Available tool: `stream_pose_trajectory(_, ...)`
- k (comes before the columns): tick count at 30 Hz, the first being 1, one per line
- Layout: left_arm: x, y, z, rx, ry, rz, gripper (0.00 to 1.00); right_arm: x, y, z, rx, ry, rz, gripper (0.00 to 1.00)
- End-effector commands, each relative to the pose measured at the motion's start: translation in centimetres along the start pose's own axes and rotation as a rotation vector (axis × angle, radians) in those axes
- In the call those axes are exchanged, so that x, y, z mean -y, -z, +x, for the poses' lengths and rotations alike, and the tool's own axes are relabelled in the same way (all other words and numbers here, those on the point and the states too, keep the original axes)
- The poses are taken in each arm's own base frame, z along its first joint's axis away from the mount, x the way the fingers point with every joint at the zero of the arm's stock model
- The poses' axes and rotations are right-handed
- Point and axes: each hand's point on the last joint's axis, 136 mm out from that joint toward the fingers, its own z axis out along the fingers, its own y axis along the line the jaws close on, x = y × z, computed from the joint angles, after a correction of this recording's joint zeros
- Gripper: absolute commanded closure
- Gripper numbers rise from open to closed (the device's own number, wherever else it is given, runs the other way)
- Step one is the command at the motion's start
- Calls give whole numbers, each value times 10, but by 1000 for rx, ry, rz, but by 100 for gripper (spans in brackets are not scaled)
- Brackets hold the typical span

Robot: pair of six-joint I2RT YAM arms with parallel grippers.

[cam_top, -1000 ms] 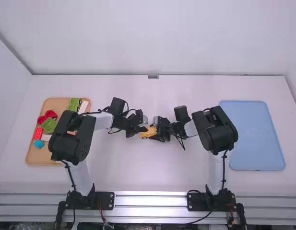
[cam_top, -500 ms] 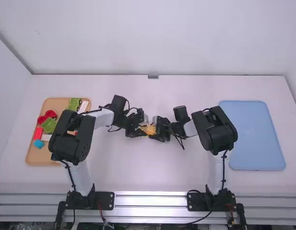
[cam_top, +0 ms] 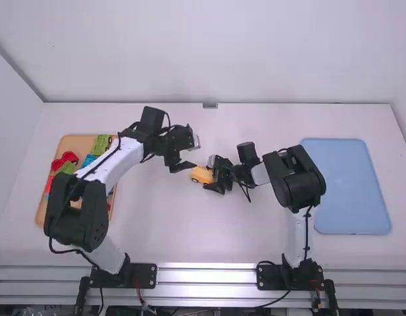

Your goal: Assemble lego blocks to make yellow taxi

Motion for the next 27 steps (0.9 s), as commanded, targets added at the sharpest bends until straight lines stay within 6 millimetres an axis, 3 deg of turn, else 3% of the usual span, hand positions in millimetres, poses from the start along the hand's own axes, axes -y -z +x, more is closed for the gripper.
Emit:
stream_pose_trajectory(1, -1, 3, 2, -9, 66, -8, 1, -1, -6, -4, 5, 2, -17, 25)
stream_pose_trajectory(4, -5, 7, 7, -12, 91, -19, 1, 0, -4, -2, 4, 13, -13, 40)
stream_pose_trajectory(14, -37, 37, 12, 31, 319, -142, 1, -15, 13, 12, -30, 45, -106, 42)
stream_pose_trajectory(16, -41, 43, 13, 37, 357, -160, 1, -14, 18, 10, -48, 53, -109, 34)
stream_pose_trajectory(18, -50, 48, 19, 26, 410, -205, 1, -14, 22, 6, -71, 74, -110, 20)
stream_pose_trajectory(21, -68, 56, 38, -38, 520, -320, 1, -8, 30, -2, -128, 82, -81, 3)
stream_pose_trajectory(27, -74, 73, 37, -48, 552, -389, 1, 1, 51, -35, -133, 130, -18, 1)
